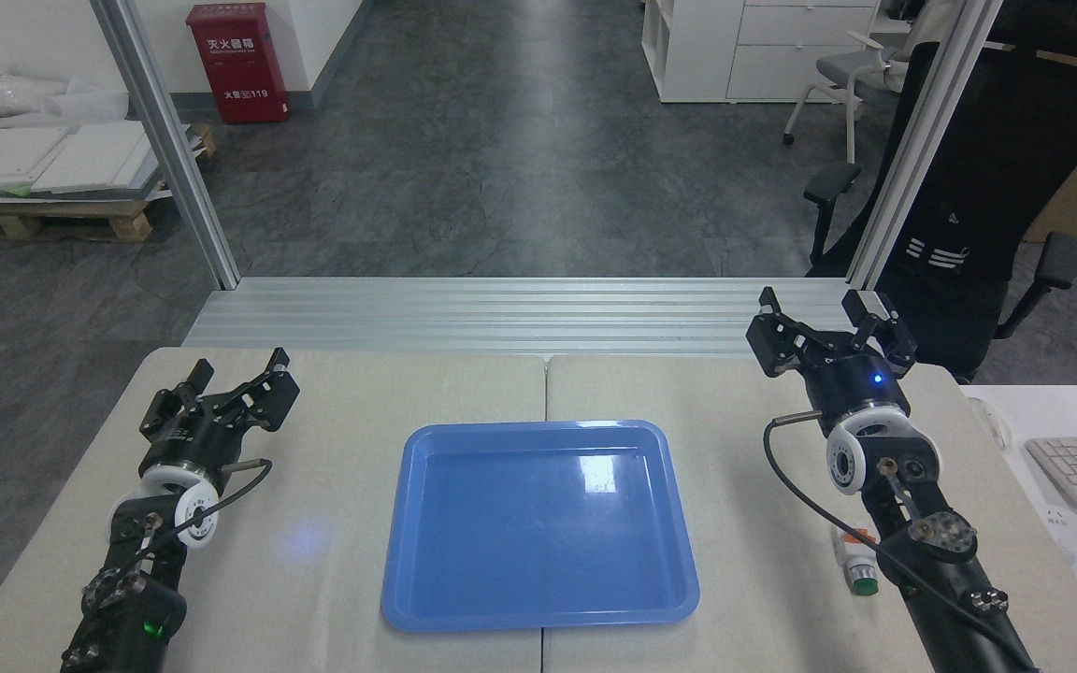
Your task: Pick up switch part and place in tray
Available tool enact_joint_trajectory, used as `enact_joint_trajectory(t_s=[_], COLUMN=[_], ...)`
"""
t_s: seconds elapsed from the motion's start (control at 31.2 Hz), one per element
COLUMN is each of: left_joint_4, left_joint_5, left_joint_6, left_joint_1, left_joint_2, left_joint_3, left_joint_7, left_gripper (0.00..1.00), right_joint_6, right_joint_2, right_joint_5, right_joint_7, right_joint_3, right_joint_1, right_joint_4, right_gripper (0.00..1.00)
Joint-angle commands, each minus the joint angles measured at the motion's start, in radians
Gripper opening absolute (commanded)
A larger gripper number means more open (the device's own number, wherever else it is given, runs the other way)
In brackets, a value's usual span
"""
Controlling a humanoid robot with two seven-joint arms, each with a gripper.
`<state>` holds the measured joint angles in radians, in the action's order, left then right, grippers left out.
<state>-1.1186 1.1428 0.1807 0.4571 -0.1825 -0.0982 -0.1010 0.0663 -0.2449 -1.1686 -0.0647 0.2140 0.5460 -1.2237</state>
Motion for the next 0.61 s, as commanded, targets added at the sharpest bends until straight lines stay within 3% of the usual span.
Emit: enact_joint_trajectory(t_s=[0.0, 0.58], left_joint_4=[0.000, 0.000], left_joint_5=[0.008, 0.000], left_joint_6=[-0.001, 0.002], left_joint_1=[0.000, 0.000], left_joint_2=[-0.002, 0.000], left_joint_3=[0.002, 0.000], left_joint_7=[0.000, 0.001], left_gripper=[1.00, 1.00], right_joint_6=[0.003, 0.020], right_joint_2=[0.035, 0.019], right_joint_5=[0.001, 0.001], right_joint_7=[0.000, -0.036], right_joint_3=[-0.002, -0.005], right_joint_1=[0.008, 0.040], right_joint_4=[0.021, 0.026], right_gripper=[0.99, 0.99])
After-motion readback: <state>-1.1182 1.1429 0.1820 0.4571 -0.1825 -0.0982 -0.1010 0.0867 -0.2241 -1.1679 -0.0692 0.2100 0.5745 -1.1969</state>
